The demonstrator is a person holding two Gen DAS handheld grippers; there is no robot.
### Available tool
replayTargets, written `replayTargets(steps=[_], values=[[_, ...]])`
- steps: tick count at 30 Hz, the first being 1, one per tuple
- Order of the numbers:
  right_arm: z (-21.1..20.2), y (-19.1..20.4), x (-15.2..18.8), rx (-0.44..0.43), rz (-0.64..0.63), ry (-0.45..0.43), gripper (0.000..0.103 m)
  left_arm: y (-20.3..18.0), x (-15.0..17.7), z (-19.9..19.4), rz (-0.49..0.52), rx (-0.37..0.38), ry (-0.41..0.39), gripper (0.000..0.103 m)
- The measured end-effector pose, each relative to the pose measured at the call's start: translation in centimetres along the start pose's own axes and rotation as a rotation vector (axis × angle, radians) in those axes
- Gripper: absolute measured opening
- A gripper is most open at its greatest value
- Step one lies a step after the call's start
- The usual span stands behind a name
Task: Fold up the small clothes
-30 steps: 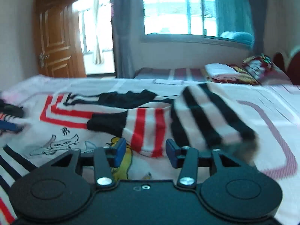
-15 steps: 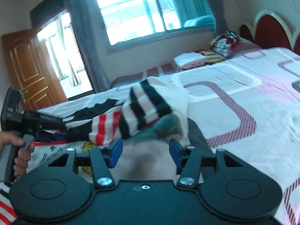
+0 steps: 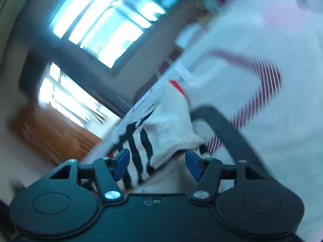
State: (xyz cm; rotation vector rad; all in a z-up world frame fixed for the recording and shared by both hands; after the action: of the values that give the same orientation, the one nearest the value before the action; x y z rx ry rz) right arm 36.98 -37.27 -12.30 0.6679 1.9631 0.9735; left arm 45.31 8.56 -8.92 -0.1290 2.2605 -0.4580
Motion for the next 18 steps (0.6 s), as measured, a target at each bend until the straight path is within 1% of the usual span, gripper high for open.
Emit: replayTargets(steps=[2,6,8,9,10,11,12,14,16,18], values=[[0.7,-1.0,-0.6,-0.019,0.088,0.002,0.049,0.2,0.8,0.3,-0.008,-0.003,-0.005,0.006],[2.7,-2.8,-1.2,-0.012,0.209,0.016,0.046,0.4,1.9,0.9,-0.044,-0.011,-0.011,0.006],[3.1,-3.1,-1.4,-0.017,0.240,0.016,0.044,0.5,2.1,0.9,-0.063,-0.016,-0.021,0.006],[3.1,-3.0,-1.5,-0.017,0.232,0.017,0.043,0.4,2.0,0.9,-0.067,-0.018,-0.034,0.006],[3.0,-2.6,-1.4,-0.002,0.203,0.017,0.038,0.3,1.9,0.5,-0.072,-0.012,-0.054,0.006],[3.1,-2.4,-1.2,0.020,0.157,0.018,0.013,0.2,1.7,0.0,-0.079,-0.002,-0.075,0.006],[3.0,-1.8,-1.1,0.033,0.108,0.019,0.010,-0.1,1.5,-0.7,-0.078,0.007,-0.094,0.006],[2.4,-0.7,-1.1,0.043,0.024,0.006,0.010,-0.6,1.7,-1.3,-0.056,-0.012,-0.096,0.006],[2.3,0.0,-1.0,0.059,-0.040,0.008,0.010,-0.2,2.6,-0.6,-0.064,-0.035,-0.054,0.006],[2.5,-0.3,-0.9,0.081,-0.061,0.021,0.010,0.5,3.6,0.4,-0.074,-0.065,-0.009,0.006]])
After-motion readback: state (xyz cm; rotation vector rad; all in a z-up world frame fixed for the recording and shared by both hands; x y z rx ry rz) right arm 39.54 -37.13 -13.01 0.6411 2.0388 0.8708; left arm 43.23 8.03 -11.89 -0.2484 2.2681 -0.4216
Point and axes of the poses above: each gripper's, at about its wrist camera, not at the fingertips, and z roughly the way its jaws point, y to its left, x to its underside, the point moved 3 cm from there along z, roughly the way its jaws point, and after that the axes turned 5 degrees about -y, right-handed, at the moved point
